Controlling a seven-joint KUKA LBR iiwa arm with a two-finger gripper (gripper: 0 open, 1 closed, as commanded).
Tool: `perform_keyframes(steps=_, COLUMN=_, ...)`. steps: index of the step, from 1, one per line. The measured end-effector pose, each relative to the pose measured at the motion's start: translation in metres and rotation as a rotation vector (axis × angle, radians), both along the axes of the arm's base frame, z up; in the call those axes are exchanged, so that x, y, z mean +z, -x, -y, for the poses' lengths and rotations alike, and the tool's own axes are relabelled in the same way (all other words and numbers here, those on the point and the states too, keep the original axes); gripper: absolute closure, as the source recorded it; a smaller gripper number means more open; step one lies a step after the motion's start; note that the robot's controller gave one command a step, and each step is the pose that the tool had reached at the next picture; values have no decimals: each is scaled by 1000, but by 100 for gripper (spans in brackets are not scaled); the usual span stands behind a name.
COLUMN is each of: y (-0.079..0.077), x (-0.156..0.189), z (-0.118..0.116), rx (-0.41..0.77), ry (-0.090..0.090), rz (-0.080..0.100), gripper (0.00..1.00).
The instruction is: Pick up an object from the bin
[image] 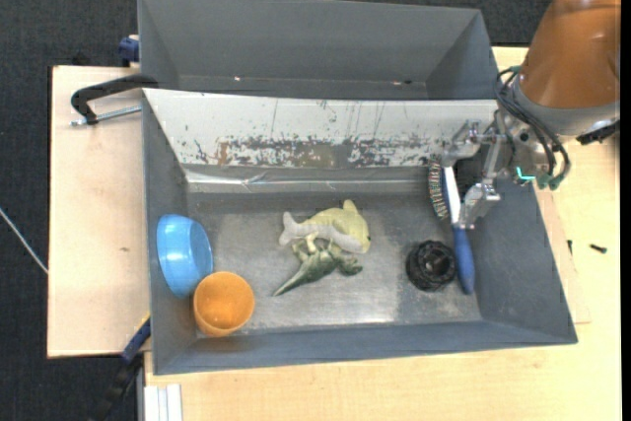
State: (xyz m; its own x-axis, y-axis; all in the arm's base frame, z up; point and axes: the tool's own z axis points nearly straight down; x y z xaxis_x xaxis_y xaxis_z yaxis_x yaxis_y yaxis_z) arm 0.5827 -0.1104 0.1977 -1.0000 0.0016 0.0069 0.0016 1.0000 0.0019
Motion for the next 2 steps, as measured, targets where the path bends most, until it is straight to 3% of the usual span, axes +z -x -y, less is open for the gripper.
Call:
perform_keyframes(steps=1, y=47, x=-110, z=15, rx=109, ry=3, rz=16, gripper=0)
perform_keyframes(steps=2, y=49, x=-111, z=15, rx=111, ry=3, rz=11, gripper=100)
